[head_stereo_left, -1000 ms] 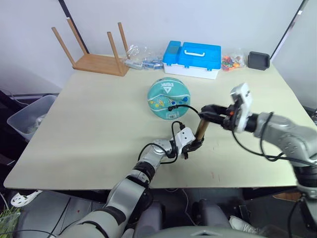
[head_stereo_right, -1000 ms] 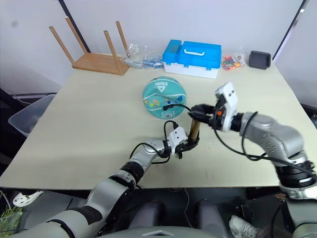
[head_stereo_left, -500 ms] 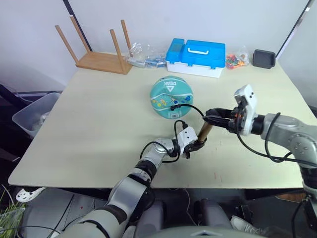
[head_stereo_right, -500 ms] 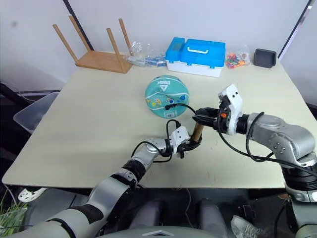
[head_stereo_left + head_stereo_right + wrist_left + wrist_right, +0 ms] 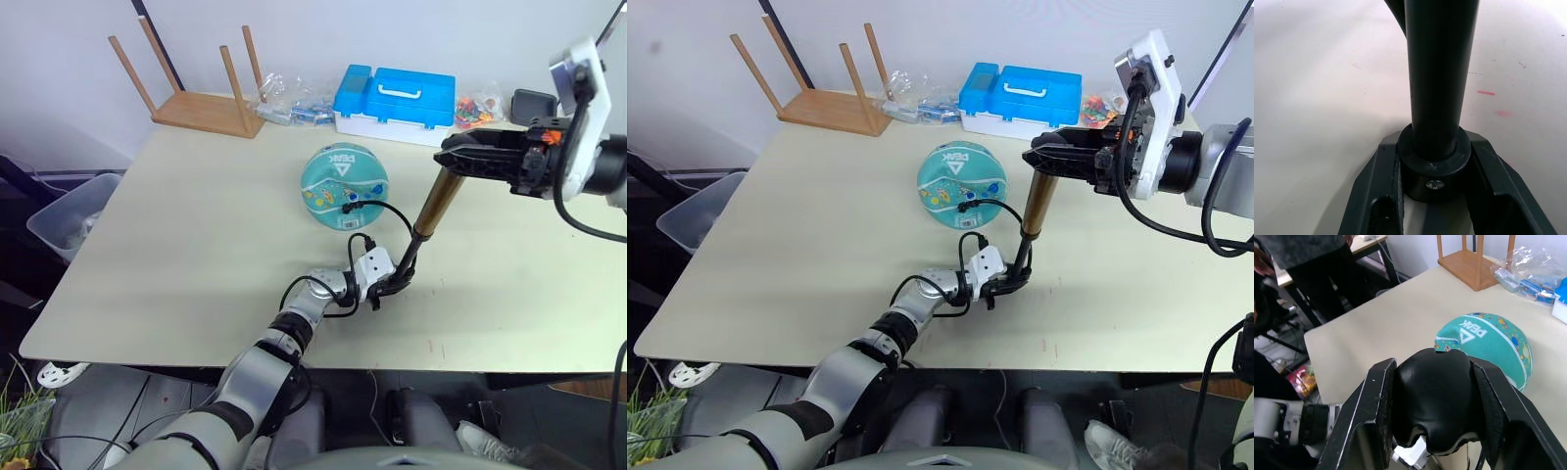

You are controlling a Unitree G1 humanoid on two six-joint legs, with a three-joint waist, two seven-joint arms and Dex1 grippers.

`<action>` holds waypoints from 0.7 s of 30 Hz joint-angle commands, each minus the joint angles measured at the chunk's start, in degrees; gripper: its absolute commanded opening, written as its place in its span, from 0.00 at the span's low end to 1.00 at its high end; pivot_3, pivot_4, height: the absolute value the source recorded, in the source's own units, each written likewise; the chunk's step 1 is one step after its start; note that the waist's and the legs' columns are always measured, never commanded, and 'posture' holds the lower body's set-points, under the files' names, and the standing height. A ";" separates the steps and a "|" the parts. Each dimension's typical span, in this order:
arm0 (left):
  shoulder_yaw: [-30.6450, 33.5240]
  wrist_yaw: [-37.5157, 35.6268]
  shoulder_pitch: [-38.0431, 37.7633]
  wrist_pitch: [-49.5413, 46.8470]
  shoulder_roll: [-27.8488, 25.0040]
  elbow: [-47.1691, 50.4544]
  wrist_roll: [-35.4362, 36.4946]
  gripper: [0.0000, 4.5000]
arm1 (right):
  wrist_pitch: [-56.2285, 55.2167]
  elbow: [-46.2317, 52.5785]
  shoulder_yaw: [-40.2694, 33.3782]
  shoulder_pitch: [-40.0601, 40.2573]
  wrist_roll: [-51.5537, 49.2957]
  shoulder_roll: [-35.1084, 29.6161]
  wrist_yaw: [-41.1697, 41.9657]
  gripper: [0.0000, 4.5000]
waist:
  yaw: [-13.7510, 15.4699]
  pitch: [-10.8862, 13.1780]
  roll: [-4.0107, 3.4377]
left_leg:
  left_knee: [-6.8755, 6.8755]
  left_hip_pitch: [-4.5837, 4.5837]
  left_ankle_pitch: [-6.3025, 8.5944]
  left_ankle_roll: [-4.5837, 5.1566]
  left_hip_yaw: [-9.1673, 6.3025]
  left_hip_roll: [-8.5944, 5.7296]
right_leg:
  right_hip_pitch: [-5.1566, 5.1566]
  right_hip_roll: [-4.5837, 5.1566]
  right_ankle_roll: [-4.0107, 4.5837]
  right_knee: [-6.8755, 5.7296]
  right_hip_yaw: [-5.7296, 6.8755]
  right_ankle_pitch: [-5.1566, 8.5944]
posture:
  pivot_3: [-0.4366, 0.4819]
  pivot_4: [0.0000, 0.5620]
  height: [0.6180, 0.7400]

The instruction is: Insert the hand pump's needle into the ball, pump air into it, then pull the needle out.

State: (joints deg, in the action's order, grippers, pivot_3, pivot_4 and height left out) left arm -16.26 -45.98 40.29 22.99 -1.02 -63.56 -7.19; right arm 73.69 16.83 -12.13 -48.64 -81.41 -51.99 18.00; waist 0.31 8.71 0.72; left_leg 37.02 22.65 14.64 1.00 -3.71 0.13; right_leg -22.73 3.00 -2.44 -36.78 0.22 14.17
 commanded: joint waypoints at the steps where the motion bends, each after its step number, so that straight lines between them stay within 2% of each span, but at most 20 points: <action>1: -1.57 -0.23 -4.38 -3.31 -1.79 -5.35 -3.05 0.24 | -3.84 2.68 -1.68 4.28 3.15 1.27 -0.11 0.36 | -0.01 -0.09 0.10 | 0.01 0.00 0.00 0.00 -0.01 -0.01 | 0.01 -0.01 0.00 0.00 0.01 0.00 | 0.48 0.27 1.00; 4: -1.60 -0.51 -4.61 -3.24 -2.06 -5.14 -3.04 0.24 | -6.31 3.67 2.04 8.99 8.85 2.61 2.20 0.36 | -0.40 -0.24 0.16 | 0.02 -0.11 0.00 0.00 0.03 0.00 | 0.08 -0.08 0.00 -0.03 -0.02 0.00 | 0.48 0.27 1.00; 8: -1.64 -0.41 -4.95 -3.26 -2.12 -4.75 -2.98 0.24 | -13.27 2.25 12.76 17.38 21.50 6.47 6.30 0.36 | -1.15 -0.71 0.49 | 0.02 -0.37 0.01 0.01 0.05 0.10 | 0.27 -0.21 -0.01 -0.06 -0.05 0.03 | 0.48 0.27 1.00; 10: -1.51 -0.38 -4.96 -3.37 -2.12 -4.50 -2.81 0.24 | -17.04 -0.37 17.80 20.17 27.51 9.00 8.18 0.36 | -1.31 -0.79 0.44 | -0.16 -0.92 0.01 0.01 0.08 0.16 | 0.77 -0.24 -0.20 0.01 -0.07 0.19 | 0.48 0.27 1.00; 15: -1.14 -0.18 -5.06 -3.74 -2.25 -3.85 -2.53 0.24 | -27.02 -11.21 29.11 25.34 42.74 15.68 11.93 0.36 | -1.57 -1.50 0.68 | -0.38 -1.37 0.01 0.00 0.07 0.27 | 1.02 -0.35 -0.11 0.03 -0.06 0.27 | 0.48 0.27 1.00; 18: -0.96 -0.09 -5.21 -3.92 -2.34 -3.46 -2.37 0.24 | -29.05 -13.28 30.15 26.57 45.91 18.01 13.23 0.36 | -1.61 -1.79 0.69 | -0.62 -1.75 0.02 0.00 0.10 0.27 | 1.23 -0.34 0.03 0.02 -0.08 0.37 | 0.48 0.27 1.00; 21: -0.81 -0.09 -5.31 -4.07 -2.47 -3.25 -2.23 0.24 | -28.42 -10.98 28.03 26.17 46.46 18.59 13.59 0.36 | -1.73 -1.87 0.64 | -0.70 -1.86 0.02 0.00 0.10 0.31 | 1.24 -0.37 0.04 0.01 -0.10 0.37 | 0.48 0.27 1.00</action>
State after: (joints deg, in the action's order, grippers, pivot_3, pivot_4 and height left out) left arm -15.53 -44.61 37.88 21.20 -2.80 -63.68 -7.13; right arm 40.55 11.09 10.89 -26.56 -40.68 -32.42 32.79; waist -1.42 6.85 1.36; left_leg 36.32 20.78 14.66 1.00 -3.62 0.44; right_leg -21.49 2.62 -2.40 -36.79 0.11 14.54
